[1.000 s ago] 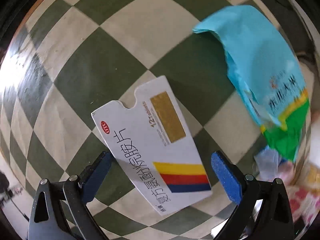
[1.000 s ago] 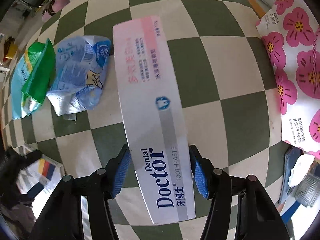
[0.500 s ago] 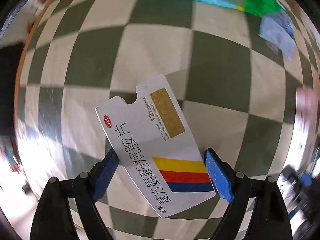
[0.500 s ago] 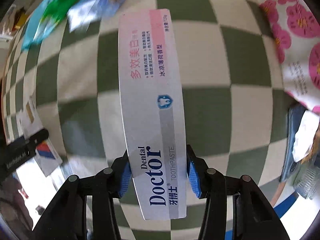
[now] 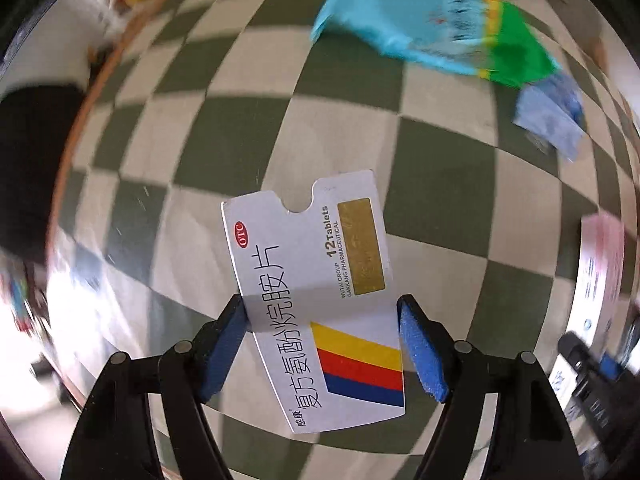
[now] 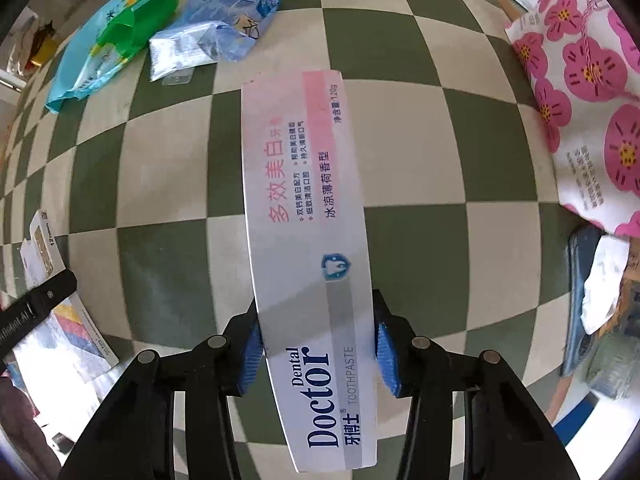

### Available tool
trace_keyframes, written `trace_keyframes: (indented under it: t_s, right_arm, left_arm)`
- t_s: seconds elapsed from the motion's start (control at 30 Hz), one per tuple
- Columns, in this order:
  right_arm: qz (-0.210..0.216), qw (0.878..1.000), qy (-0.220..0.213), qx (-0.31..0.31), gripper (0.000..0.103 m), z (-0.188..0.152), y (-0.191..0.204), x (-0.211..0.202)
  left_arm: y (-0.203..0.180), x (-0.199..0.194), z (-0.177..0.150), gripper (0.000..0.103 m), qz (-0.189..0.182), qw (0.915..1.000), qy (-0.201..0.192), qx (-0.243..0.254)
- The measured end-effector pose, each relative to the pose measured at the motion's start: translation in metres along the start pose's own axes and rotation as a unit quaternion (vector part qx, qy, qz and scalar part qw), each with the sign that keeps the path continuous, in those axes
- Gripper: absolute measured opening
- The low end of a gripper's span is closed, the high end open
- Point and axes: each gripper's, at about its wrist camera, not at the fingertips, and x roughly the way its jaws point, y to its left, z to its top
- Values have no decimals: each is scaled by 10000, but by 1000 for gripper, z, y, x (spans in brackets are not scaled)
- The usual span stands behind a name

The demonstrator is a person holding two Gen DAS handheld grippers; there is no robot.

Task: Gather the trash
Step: 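Carry both boxes over the trash bin and open both tools to drop them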

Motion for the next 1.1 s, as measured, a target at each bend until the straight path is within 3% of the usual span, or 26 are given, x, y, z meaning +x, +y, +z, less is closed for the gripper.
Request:
trace_keyframes:
  t_s: [0.27,0.47,0.5,0.6,0.8,0.93,1.1]
  right_arm:
    - [225,9978,-627,-57,49,-34,-2,-48]
    - [306,9935,-1089,-91,49,-87,25,-107]
    - [304,9928,-1156,-81,49,-105,37,-120]
    - [358,9895,-1402,-4,49,-151,51,-144]
    - [445,9822,-1806,247,49,-266,82,-186]
    - [575,9796,-1864,473,49,-346,100,-200]
    - [692,9836,-1594,476,49,-419,118,-193]
  left_arm:
    - [-7,-58,-19,73,171,9929,-851,809]
    - [25,-107,-69,73,-169,9861,-1346,964]
    - [30,-114,-68,73,-214,9845,-1423,1001]
    - [53,-133,-102,73,-360,9774,-1737,1151]
    - [104,-165,-186,73,-620,9653,-2072,1466]
    - [128,-167,-235,73,-757,9645,-1927,1638]
    - [145,-148,-280,73,-864,9718,-1470,1632]
